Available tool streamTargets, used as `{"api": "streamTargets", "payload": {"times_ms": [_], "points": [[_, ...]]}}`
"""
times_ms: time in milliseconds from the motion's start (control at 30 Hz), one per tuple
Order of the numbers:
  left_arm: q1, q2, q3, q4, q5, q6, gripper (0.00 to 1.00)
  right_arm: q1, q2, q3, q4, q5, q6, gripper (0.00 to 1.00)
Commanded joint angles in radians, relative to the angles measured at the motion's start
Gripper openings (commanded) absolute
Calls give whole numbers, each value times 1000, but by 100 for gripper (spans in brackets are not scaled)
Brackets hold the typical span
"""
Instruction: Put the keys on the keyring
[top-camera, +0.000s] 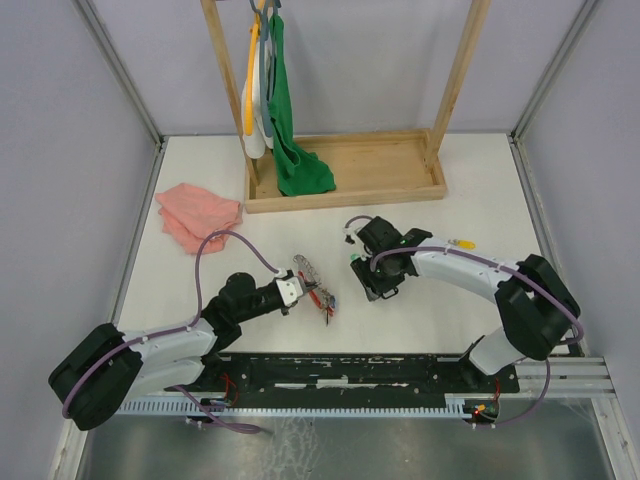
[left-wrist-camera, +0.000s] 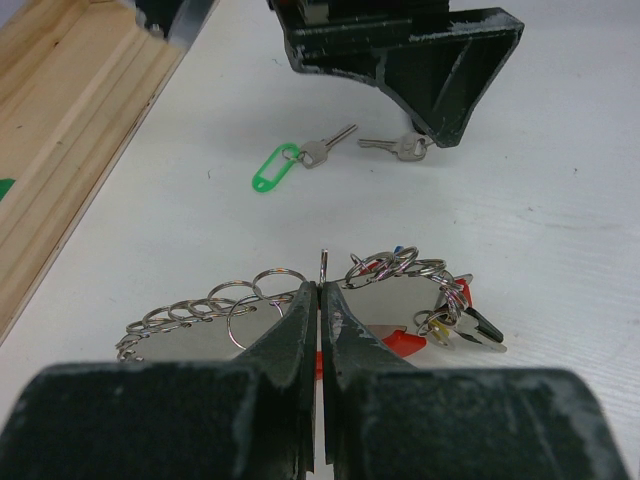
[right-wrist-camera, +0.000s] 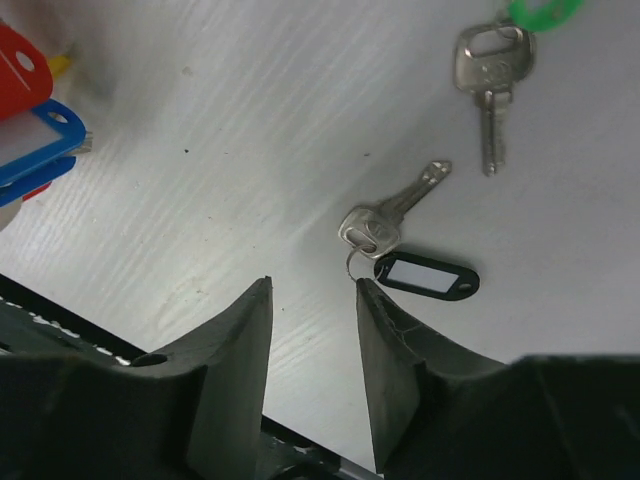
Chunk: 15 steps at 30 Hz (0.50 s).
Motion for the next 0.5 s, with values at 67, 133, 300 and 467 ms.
{"api": "streamTargets", "payload": {"times_ms": [67,133,300,467], "points": [[-1,-21,10,82,-1,-8,3,68,78,67,-47,141,-107,40],[0,-21,10,82,1,-8,3,71,91,74,-46,145,-112,38],[-1,-28,9,81,3,-10,3,72,132,84,-48,150,-103,35],[-2,-27,10,79,4,-10,3,71,146,88,-33,178,-98,32]]}}
